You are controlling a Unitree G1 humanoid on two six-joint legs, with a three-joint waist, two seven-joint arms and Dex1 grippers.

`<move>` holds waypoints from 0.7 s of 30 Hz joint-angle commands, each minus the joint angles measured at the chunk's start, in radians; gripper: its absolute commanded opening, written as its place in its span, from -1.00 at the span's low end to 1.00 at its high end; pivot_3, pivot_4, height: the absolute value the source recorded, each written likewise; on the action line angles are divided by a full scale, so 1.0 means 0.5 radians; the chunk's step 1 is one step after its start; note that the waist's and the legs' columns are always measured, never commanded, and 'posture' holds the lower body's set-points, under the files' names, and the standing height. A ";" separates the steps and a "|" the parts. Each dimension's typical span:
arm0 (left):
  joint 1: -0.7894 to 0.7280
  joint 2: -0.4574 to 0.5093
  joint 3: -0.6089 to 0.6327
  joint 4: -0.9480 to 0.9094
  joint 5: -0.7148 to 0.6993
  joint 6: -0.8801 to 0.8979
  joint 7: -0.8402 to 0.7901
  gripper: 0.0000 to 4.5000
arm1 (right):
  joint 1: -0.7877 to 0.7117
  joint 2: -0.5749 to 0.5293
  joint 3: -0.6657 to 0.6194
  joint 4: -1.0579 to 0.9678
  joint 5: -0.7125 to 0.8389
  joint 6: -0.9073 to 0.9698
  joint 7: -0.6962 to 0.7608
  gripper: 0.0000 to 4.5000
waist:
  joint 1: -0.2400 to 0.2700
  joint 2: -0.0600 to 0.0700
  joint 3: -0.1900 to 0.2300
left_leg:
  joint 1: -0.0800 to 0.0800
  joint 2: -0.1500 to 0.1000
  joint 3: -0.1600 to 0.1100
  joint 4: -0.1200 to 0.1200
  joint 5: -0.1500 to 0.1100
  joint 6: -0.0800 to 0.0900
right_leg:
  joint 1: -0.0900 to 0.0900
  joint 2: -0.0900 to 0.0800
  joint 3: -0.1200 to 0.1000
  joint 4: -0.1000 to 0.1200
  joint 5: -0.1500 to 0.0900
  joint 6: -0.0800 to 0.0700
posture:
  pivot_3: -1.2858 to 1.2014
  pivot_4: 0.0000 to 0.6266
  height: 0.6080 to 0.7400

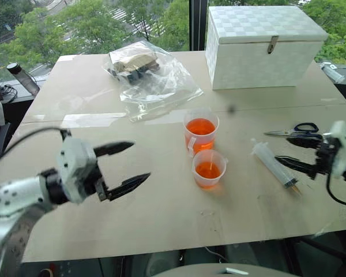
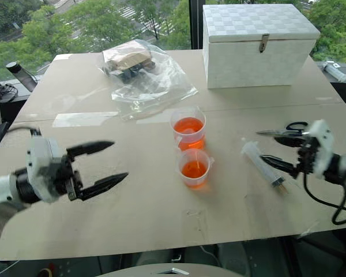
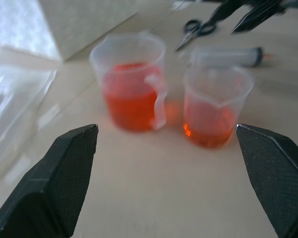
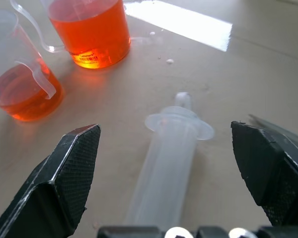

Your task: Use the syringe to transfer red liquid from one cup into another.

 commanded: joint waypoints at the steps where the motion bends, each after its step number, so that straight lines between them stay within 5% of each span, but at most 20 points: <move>1: -0.240 0.233 -0.061 -0.079 -0.271 0.240 0.057 1.00 | -0.190 -0.146 0.166 -0.116 -0.007 0.467 -0.172 0.98 | -0.006 0.001 0.003 | -0.002 0.000 0.000 0.000 0.002 -0.003 | -0.001 0.000 0.000 -0.001 0.000 0.000 | 0.03 -0.52 1.00; 6: -0.621 0.447 -0.264 -0.080 -0.376 0.344 -0.008 1.00 | -0.514 -0.252 0.558 -0.111 -0.156 0.917 -0.326 0.98 | -0.010 0.002 0.006 | -0.007 -0.001 0.001 -0.001 0.006 -0.009 | -0.008 0.003 0.000 -0.001 0.000 0.000 | 0.03 -0.52 1.00; 15: -0.983 0.572 -0.471 -0.002 -0.359 0.453 -0.093 1.00 | -0.974 0.041 0.922 0.063 -0.296 1.288 -0.537 0.98 | -0.013 -0.001 0.007 | -0.031 -0.001 0.003 0.007 0.008 -0.010 | -0.032 0.011 0.003 0.009 0.001 0.002 | 0.03 -0.52 1.00; 18: -1.111 0.557 -0.437 0.064 -0.547 0.540 -0.043 1.00 | -1.044 0.047 1.010 0.079 -0.348 1.362 -0.571 0.98 | -0.011 -0.005 0.008 | -0.031 -0.001 0.003 0.008 0.008 -0.010 | -0.032 0.012 0.002 0.009 0.001 0.003 | 0.03 -0.52 1.00; 21: -1.170 0.555 -0.431 0.079 -0.637 0.600 -0.022 1.00 | -1.096 0.067 1.029 0.115 -0.377 1.381 -0.594 0.62 | -0.012 -0.007 0.008 | -0.031 -0.001 0.002 0.009 0.008 -0.010 | -0.032 0.012 0.002 0.010 0.001 0.003 | 0.03 -0.52 1.00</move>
